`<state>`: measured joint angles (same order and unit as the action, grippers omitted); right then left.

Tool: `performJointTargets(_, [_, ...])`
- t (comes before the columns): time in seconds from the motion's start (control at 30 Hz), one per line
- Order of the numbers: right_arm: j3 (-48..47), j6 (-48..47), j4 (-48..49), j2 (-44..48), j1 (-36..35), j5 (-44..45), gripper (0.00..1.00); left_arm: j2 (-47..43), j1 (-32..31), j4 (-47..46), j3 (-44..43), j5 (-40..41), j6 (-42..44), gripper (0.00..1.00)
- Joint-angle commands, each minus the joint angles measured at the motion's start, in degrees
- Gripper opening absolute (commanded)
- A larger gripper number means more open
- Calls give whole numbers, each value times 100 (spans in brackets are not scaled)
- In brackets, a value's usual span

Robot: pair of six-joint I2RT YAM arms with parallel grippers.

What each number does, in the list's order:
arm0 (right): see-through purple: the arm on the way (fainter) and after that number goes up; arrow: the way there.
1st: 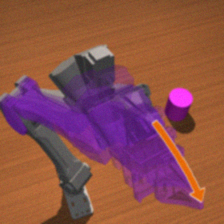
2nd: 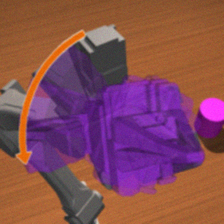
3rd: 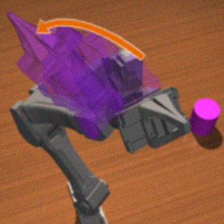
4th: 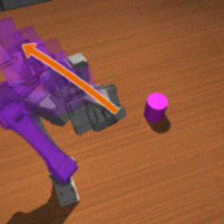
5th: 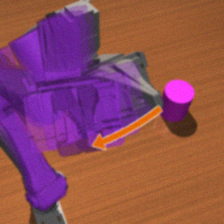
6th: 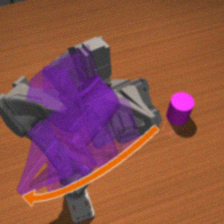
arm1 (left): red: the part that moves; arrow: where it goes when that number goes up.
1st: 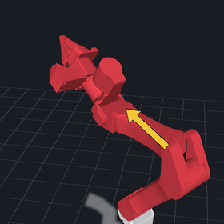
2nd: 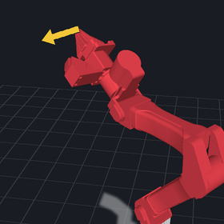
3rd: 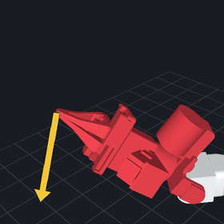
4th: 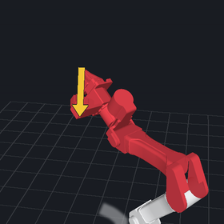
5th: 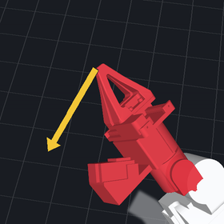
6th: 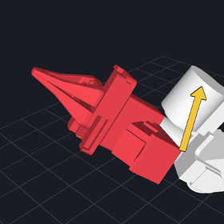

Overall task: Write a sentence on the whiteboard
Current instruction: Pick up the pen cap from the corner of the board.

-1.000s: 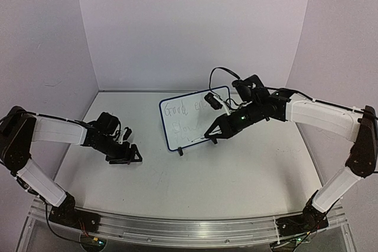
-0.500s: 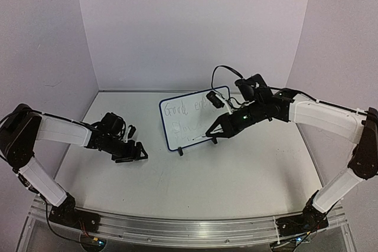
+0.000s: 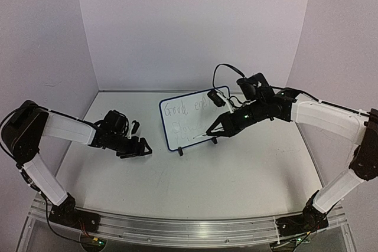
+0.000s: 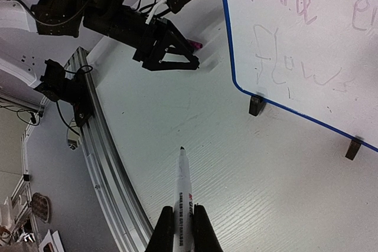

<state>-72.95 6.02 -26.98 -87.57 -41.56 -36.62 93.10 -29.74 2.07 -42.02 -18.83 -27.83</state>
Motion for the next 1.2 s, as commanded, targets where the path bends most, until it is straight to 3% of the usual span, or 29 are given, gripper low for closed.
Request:
performJointTargets(0.0, [18,-2,123,187,-1,61,0,-621,-2,168,-219,82,411,79])
performJointTargets(0.13, [13,-22,132,185,-1,51,0,-975,147,557,-206,305,801,78])
performJointTargets(0.23, [26,-26,141,192,-1,41,0,-994,441,743,-207,393,1014,68])
performJointTargets(0.6, [96,4,142,311,-2,101,0,-231,609,669,-447,15,1475,54])
performJointTargets(0.9, [97,4,141,311,-1,101,0,285,609,604,-464,-287,1622,48])
performJointTargets(1.17, [88,-13,149,287,-2,103,0,166,571,561,-44,-373,1434,44])
